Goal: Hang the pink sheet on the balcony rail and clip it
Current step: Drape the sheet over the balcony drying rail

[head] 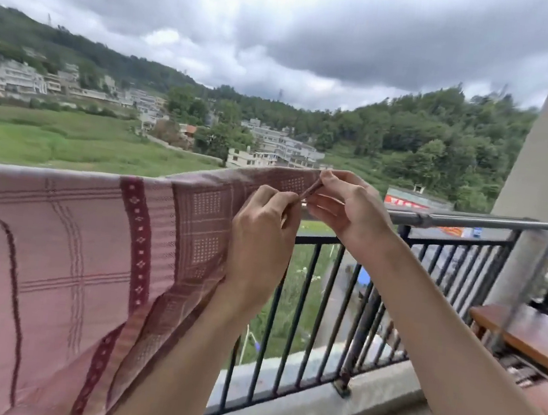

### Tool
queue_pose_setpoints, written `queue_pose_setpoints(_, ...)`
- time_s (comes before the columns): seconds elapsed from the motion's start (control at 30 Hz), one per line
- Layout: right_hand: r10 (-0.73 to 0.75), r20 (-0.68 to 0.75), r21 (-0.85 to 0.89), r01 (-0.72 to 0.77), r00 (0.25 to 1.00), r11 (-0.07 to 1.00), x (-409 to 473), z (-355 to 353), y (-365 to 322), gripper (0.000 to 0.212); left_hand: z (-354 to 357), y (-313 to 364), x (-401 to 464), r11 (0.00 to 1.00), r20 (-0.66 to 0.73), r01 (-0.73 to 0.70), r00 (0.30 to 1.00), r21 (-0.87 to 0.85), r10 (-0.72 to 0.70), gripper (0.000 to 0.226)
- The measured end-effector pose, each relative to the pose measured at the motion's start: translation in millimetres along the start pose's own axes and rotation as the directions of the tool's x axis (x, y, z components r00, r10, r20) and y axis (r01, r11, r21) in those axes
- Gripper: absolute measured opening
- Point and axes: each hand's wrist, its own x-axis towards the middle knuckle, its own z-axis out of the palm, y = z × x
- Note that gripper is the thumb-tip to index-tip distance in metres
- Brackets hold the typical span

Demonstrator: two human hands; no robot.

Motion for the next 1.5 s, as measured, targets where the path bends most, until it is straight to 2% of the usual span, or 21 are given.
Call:
queue_pose_setpoints(0.13, -0.004, -0.019, -0.014, 0.004, 1.0, 1.0, 40, -87, -8, 0.009, 91, 28, 7, 0.999, 0.0, 0.029, 1.0, -0.041, -0.029, 0.017)
queue_pose_setpoints(0.23, 0.004, -0.03, 0.019, -0.003, 1.0, 1.0, 51, -105, -9, 0.012, 112, 33, 10, 0.998, 0.004, 0.004, 1.0, -0.061, -0.003, 0.017)
queue_pose_setpoints(0.4, -0.016, -0.037, -0.044, 0.014, 0.999, 0.999, 87, -196, -9, 0.014, 205, 57, 3, 1.0, 0.032, 0.001, 0.999, -0.022, -0.001, 0.021)
queue_pose_setpoints(0.53, -0.023, 0.08, -0.067, 0.029, 0.996, 0.997, 105, -262, -17, 0.011, 273, 81, -7, 0.999, -0.042, -0.017, 0.999, 0.029, 0.018, 0.026)
queue_pose_setpoints(0.67, -0.052, 0.288, -0.178, 0.107, 0.956, 0.978, 122, -293, -26, 0.008, 308, 95, -8, 0.989, -0.228, -0.022, 0.972, 0.143, 0.054, 0.023)
queue_pose_setpoints(0.8, -0.214, 0.454, -0.275, 0.365, 0.865, 0.889, 143, -297, -27, 0.005, 312, 100, -6, 0.964, -0.319, -0.004, 0.943, 0.265, 0.092, 0.019)
queue_pose_setpoints(0.87, -0.237, 0.542, -0.24, 0.419, 0.806, 0.876, 155, -299, -25, 0.007, 316, 106, -6, 0.941, -0.336, 0.024, 0.937, 0.338, 0.097, 0.019)
queue_pose_setpoints(0.93, -0.208, 0.643, -0.168, 0.401, 0.737, 0.901, 162, -299, -18, 0.013, 321, 112, -7, 0.923, -0.368, 0.061, 0.925, 0.38, 0.091, 0.02)
queue_pose_setpoints(1.07, -0.127, 0.774, -0.024, 0.229, 0.62, 0.973, 177, -303, -4, 0.016, 332, 120, -13, 0.874, -0.467, 0.134, 0.877, 0.468, 0.115, 0.019)
queue_pose_setpoints(1.1, -0.123, 0.802, -0.017, 0.228, 0.584, 0.974, 181, -306, -1, 0.014, 336, 120, -14, 0.859, -0.495, 0.159, 0.86, 0.487, 0.122, 0.018)
queue_pose_setpoints(1.17, -0.158, 0.849, -0.027, 0.339, 0.505, 0.941, 187, -316, 5, 0.016, 346, 122, -17, 0.837, -0.559, 0.207, 0.818, 0.506, 0.135, 0.019)
queue_pose_setpoints(1.27, -0.234, 0.891, -0.036, 0.576, 0.389, 0.817, 194, -323, 7, 0.036, 368, 127, -15, 0.821, -0.636, 0.26, 0.756, 0.508, 0.154, 0.02)
queue_pose_setpoints(1.33, -0.309, 0.894, -0.03, 0.732, 0.324, 0.681, 202, -328, 1, 0.023, 384, 133, -12, 0.808, -0.66, 0.3, 0.738, 0.507, 0.14, 0.022)
queue_pose_setpoints(1.4, -0.4, 0.851, -0.021, 0.782, 0.341, 0.623, 218, -335, -8, 0.013, 397, 142, -8, 0.783, -0.678, 0.333, 0.72, 0.526, 0.149, 0.022)
queue_pose_setpoints(1.47, -0.447, 0.814, -0.02, 0.787, 0.371, 0.617, 232, -342, -11, 0.014, 405, 150, -7, 0.733, -0.668, 0.359, 0.724, 0.578, 0.172, 0.02)
queue_pose_setpoints(1.5, -0.451, 0.82, -0.015, 0.801, 0.353, 0.599, 236, -344, -12, 0.015, 408, 153, -7, 0.708, -0.662, 0.376, 0.73, 0.597, 0.171, 0.02)
